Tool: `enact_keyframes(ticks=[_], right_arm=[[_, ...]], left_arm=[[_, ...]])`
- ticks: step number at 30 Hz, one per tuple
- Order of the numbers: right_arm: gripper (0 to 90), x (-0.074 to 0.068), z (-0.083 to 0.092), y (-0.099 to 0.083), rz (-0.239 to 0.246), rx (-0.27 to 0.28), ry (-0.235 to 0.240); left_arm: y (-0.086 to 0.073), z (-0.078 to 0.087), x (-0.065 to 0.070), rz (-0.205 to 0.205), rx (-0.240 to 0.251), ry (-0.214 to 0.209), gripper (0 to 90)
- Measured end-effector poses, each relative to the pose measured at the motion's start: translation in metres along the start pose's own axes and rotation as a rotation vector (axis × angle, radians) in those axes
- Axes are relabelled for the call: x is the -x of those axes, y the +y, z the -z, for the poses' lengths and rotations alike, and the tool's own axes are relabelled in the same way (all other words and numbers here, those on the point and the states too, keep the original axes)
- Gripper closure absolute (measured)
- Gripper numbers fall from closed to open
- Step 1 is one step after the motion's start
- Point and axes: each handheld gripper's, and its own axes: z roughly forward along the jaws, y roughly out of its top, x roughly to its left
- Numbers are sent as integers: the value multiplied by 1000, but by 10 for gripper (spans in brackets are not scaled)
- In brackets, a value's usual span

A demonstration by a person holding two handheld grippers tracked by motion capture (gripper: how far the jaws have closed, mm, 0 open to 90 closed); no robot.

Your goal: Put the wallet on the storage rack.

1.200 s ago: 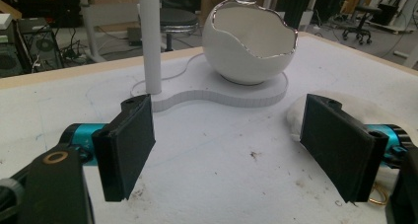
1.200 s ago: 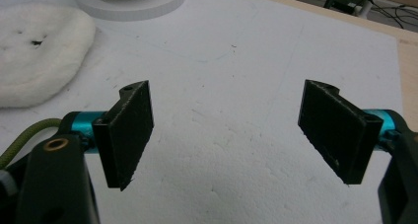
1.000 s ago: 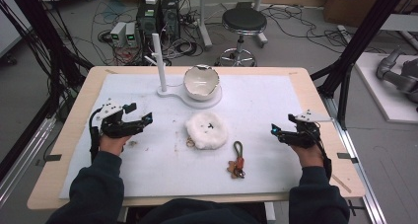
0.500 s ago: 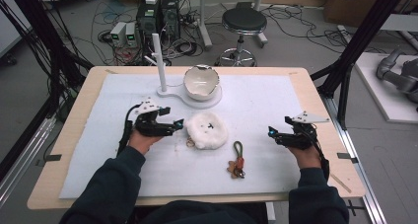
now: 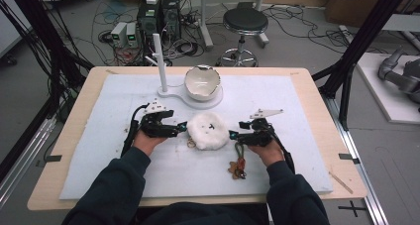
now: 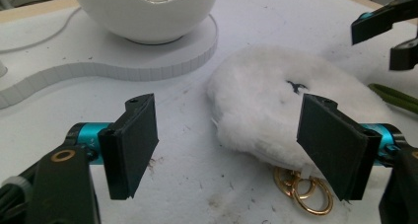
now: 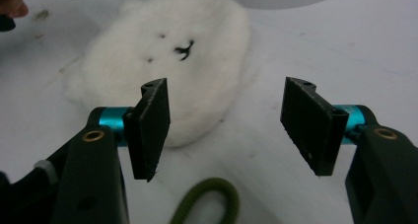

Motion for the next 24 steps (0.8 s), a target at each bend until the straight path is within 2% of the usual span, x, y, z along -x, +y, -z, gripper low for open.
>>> enact_keyframes(ticks=[4,6,7,9,10,12,14,15,18,20,21,22,23,24], right_arm=[[446,-8,-22,4,17,-84,29],[530,-10,-33,3,31,-137,40],[573,-11,-35,3,26,-146,41],[717,-13,-33,7,67,-157,50],[770,-17,-31,8,113,-152,33],[803,-25,-25,10,221,-128,-2],[805,-31,-17,12,306,-83,4],[805,-32,-14,13,333,-64,11],[805,-31,-5,15,380,-24,32],[806,-29,-2,16,385,-8,49],[806,-28,0,16,391,3,69],[806,-28,0,16,391,3,69],[807,-28,2,17,401,32,113],[808,-29,3,17,408,44,126]], left_arm=[[0,0,0,-3,-10,-3,252],[-1,0,0,2,-13,-4,254],[-1,0,0,2,-14,-4,254],[-1,0,0,6,-15,-5,254],[-1,1,0,9,-17,-6,254],[-1,1,-1,12,-18,-13,255],[-1,2,-3,27,-11,-26,255],[-1,3,-4,33,-4,-38,255],[0,4,-4,42,26,-76,264],[0,4,-2,39,44,-103,298],[1,4,-1,34,51,-109,302],[1,4,-1,34,51,-109,302],[1,3,2,31,63,-121,302],[1,2,3,29,63,-133,302]])
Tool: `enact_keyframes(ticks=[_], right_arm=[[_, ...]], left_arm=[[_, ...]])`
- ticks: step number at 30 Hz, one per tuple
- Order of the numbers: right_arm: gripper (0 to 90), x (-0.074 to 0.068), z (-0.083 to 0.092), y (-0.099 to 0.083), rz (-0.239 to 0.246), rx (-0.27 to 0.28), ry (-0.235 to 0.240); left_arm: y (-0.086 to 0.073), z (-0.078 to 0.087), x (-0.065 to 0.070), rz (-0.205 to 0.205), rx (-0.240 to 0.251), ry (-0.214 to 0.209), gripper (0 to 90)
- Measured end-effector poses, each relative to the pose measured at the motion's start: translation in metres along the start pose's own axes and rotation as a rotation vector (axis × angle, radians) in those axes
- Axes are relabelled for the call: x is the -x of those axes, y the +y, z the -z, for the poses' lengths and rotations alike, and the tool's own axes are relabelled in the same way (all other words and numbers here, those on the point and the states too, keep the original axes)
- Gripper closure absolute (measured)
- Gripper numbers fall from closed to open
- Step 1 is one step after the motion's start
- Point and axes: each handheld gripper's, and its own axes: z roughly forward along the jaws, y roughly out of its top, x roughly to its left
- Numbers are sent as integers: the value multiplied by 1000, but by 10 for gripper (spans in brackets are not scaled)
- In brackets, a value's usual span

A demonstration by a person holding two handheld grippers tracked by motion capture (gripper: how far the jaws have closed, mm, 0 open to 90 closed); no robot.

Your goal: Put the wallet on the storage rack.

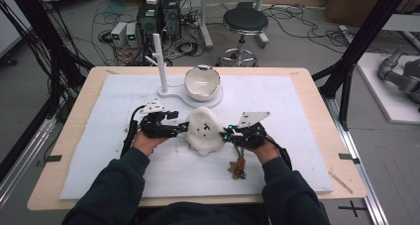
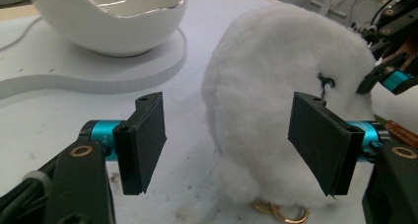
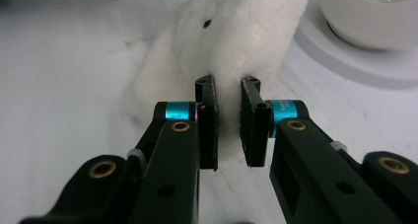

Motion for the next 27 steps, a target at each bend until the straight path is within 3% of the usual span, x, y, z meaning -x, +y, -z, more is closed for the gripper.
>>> enact_keyframes(ticks=[4,5,6,7,8,9,10,12,14,16,17,20,22,24,25,27], right_arm=[[810,-4,3,5,53,29,35],[810,-4,4,5,64,37,39],[809,-4,4,6,66,37,33],[808,-4,4,5,54,31,22],[807,-3,4,5,43,25,15],[804,-1,5,4,35,27,4],[797,0,6,4,19,29,-7],[780,3,7,3,-17,49,-18],[706,4,7,3,-31,55,-41],[518,6,7,1,-103,63,-72],[469,9,8,-1,-145,70,-86],[406,16,5,-7,-250,77,-47],[406,15,0,-10,-289,69,4],[416,14,-3,-9,-285,65,19],[540,10,-7,-7,-275,66,67],[678,6,-7,-5,-238,61,68]], left_arm=[[-3,-6,1,9,-38,-36,280],[-4,-7,1,13,-48,-63,284],[-4,-6,1,6,-51,-104,369],[-4,-6,3,-5,-53,-126,548],[-4,-5,4,-20,-68,-116,605],[-3,-4,4,-15,-71,-128,720],[-3,-3,4,-2,-67,-135,734],[-1,-1,5,-14,-45,-137,773],[1,2,6,-23,-16,-130,788],[3,7,5,-21,25,-116,795],[4,10,4,-17,51,-112,795],[7,17,1,10,145,-112,796],[8,19,2,6,177,-117,796],[8,19,3,1,177,-125,795],[7,17,6,-8,165,-135,795],[6,13,9,-40,119,-123,793]])
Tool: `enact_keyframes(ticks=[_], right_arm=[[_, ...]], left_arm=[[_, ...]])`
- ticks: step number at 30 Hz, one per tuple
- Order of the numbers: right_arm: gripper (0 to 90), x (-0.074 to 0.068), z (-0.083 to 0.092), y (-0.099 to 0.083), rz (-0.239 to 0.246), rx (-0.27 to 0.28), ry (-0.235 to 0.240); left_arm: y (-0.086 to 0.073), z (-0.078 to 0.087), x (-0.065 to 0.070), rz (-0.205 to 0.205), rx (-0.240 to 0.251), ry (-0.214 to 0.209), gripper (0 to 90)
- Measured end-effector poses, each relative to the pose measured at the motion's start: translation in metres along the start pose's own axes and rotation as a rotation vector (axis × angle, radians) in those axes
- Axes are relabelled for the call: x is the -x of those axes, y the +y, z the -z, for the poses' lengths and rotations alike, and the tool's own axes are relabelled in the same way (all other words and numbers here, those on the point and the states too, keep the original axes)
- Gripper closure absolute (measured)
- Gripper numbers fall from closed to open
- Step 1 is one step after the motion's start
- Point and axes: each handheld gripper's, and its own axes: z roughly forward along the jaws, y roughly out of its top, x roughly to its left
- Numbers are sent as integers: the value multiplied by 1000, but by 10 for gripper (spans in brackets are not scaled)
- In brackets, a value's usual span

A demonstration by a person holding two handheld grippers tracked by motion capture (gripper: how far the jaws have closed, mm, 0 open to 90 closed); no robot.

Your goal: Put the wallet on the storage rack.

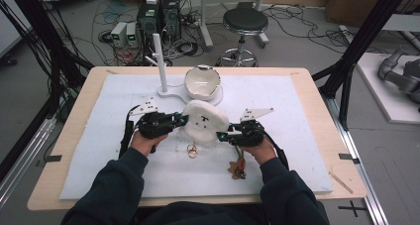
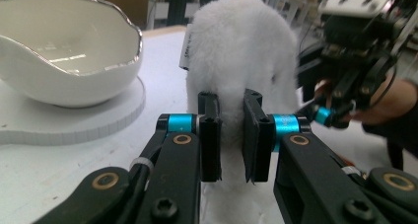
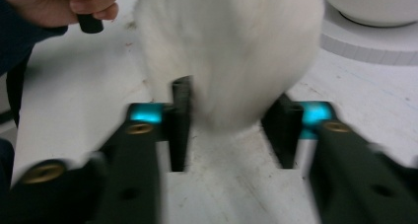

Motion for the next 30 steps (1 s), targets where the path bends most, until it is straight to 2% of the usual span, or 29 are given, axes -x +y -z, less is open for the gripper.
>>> enact_keyframes(ticks=[1,3,5,7,10,11,12,13,14,15,17,18,19,20,21,22,23,24,25,27,28,29,30], right_arm=[[726,-2,2,1,19,-5,-22],[763,-1,10,2,28,22,-55],[778,1,18,4,38,75,-89],[785,1,24,6,55,101,-125],[787,0,28,7,76,113,-126],[787,0,28,7,91,109,-134],[787,0,28,7,96,98,-133],[787,0,26,8,112,81,-138],[787,0,26,8,112,81,-138],[787,-2,23,7,140,52,-121],[787,-6,20,8,156,41,-102],[786,-8,19,9,171,46,-88],[784,-11,18,11,180,48,-84],[783,-13,18,12,183,54,-81],[783,-13,18,12,183,54,-81],[765,-13,21,13,174,78,-93],[743,-11,22,13,162,90,-96],[702,-8,25,13,126,105,-92],[634,-5,26,12,100,123,-94],[471,-1,26,10,58,122,-124],[437,2,25,8,44,123,-130],[416,4,23,6,21,114,-108],[392,6,21,5,7,103,-93]], left_arm=[[-1,-2,0,-3,-36,0,790],[-5,-8,1,-6,-128,1,771],[-9,-14,4,-42,-213,-2,745],[-9,-16,8,-75,-234,9,699],[-3,-14,9,-74,-186,63,518],[-3,-14,9,-74,-186,63,482],[2,-7,7,-76,-134,83,450],[4,-4,6,-78,-101,96,421],[4,-4,6,-78,-101,96,402],[6,1,5,-67,-52,103,401],[6,0,5,-63,-52,84,396],[5,-2,5,-66,-72,69,405],[5,-2,5,-66,-72,69,462],[2,-7,9,-86,-113,18,577],[2,-7,9,-86,-113,18,648],[1,-8,10,-107,-135,-1,718],[1,-7,10,-100,-119,-13,735],[3,-5,10,-104,-99,-17,750],[4,-3,10,-103,-76,-22,759],[6,1,9,-98,-32,-19,766],[7,3,8,-87,-5,-24,766],[7,3,8,-87,-5,-24,766],[9,6,8,-79,30,-38,766]])
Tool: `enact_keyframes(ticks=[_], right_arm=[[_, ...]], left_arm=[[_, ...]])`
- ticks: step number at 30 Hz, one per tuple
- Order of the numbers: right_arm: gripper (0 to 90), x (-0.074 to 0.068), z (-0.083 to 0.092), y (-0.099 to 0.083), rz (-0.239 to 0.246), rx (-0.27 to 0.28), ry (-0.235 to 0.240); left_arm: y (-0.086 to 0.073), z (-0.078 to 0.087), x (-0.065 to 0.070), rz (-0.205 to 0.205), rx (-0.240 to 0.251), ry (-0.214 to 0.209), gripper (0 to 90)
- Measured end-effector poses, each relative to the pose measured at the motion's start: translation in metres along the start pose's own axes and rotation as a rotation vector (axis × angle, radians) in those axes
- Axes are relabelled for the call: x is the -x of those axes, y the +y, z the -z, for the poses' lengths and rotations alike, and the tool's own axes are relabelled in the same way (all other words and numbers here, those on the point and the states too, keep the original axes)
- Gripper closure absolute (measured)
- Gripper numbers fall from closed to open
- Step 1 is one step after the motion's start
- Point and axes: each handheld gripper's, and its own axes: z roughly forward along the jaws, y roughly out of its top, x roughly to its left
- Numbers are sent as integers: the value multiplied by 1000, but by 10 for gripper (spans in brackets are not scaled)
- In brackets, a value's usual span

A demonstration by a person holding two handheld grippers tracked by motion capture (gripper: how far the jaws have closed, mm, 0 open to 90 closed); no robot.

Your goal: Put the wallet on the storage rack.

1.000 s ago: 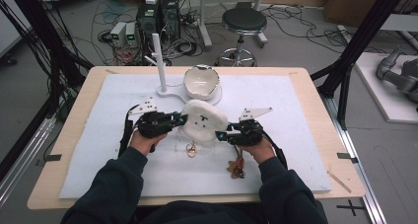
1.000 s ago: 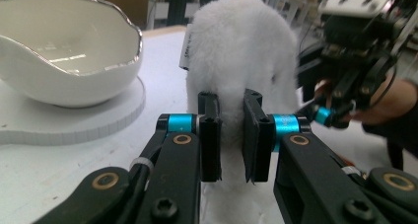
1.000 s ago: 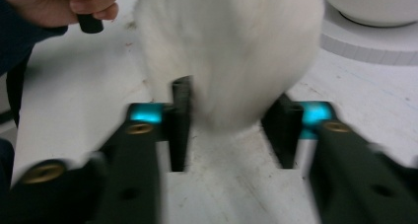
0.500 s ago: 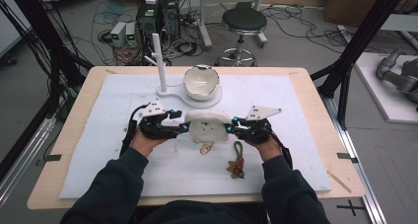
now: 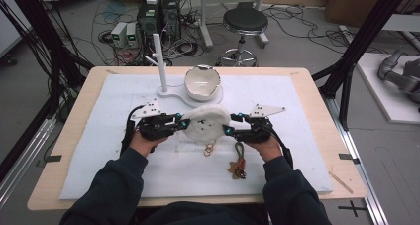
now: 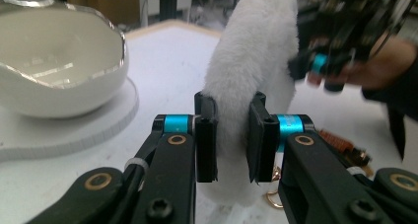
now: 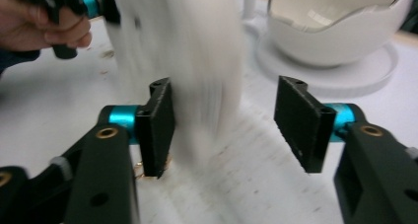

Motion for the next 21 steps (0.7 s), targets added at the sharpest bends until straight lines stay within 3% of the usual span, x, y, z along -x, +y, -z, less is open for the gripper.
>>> enact_keyframes(ticks=[4,5,6,7,9,11,13,15,18,21], right_arm=[[400,-1,-6,-1,-21,-26,40],[583,-3,-7,0,2,-21,69],[659,-5,-6,1,18,-20,74],[708,-7,-4,2,41,-16,57],[740,-8,0,4,66,5,43],[749,-10,4,7,103,16,-6],[752,-13,6,10,150,8,-61],[752,-15,8,14,183,7,-88],[752,-17,10,22,226,-5,-128],[751,-18,12,31,288,-46,-172]], left_arm=[[-1,-2,2,-2,-6,-18,765],[-3,-6,3,-8,-36,-23,764],[-4,-8,4,-10,-55,-12,760],[-4,-8,4,-10,-55,-12,750],[-6,-11,0,30,-110,23,701],[-8,-12,-2,40,-153,66,623],[-9,-12,-4,52,-154,85,550],[-8,-5,-10,82,-140,141,499],[-7,6,-18,106,-115,189,430],[-9,16,-25,110,-111,243,361]])
